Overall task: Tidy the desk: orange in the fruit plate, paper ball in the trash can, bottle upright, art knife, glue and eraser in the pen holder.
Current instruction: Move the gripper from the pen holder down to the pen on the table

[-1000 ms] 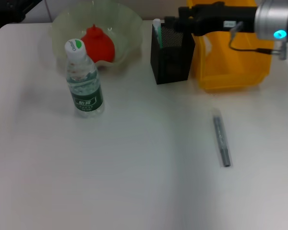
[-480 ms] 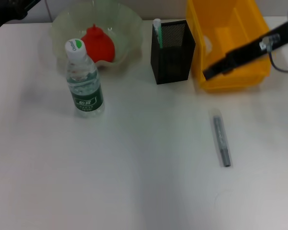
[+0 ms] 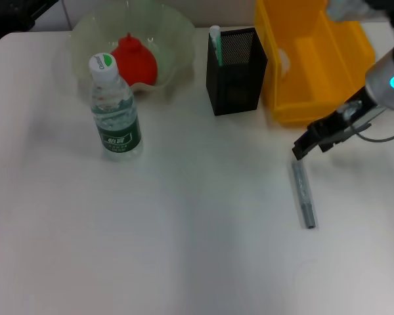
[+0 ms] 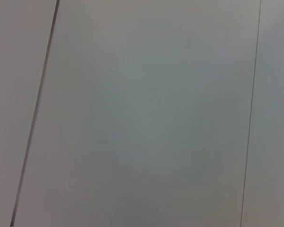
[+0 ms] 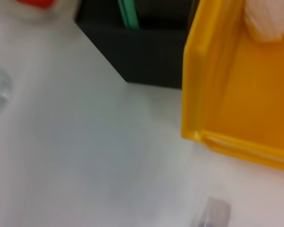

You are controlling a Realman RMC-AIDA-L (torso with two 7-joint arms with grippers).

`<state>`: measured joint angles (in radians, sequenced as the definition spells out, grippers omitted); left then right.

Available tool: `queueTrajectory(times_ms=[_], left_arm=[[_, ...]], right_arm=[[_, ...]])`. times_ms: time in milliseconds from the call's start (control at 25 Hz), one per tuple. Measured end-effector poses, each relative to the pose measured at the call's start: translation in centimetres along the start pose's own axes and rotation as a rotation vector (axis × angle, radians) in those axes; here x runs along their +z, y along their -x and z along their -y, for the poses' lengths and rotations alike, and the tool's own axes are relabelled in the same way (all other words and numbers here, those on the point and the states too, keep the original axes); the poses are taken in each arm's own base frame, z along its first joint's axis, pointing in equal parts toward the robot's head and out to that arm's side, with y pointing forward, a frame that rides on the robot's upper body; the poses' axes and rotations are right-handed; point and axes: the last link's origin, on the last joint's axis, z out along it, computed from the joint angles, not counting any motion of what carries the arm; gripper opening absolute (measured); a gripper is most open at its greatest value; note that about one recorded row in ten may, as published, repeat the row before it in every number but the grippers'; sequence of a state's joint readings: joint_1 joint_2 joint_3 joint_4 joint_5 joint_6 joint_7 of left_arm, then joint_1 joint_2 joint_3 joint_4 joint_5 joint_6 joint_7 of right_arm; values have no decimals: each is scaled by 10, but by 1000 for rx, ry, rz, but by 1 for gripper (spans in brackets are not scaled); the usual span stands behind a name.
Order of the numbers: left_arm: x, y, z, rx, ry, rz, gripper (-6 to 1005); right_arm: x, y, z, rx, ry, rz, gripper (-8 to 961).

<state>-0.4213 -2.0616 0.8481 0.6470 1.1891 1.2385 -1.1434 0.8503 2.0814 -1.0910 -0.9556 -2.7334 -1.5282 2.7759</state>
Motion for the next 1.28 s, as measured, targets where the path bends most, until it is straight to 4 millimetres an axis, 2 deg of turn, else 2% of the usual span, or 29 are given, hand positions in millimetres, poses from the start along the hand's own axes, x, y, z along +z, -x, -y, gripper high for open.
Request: queueTrajectory(times_ms=[240,640,1280], left_arm=[[-2,2,0,0,-2,5,756],[-10,6,2,-5,-22,13,757],[-13,8,2,4,-30,12,757]], right_arm=[[18,9,-11,-43,-51,-27,564],[32,21,-22,-92,-106,-68,556],[36,23,-22,-96,-141,-82,527]])
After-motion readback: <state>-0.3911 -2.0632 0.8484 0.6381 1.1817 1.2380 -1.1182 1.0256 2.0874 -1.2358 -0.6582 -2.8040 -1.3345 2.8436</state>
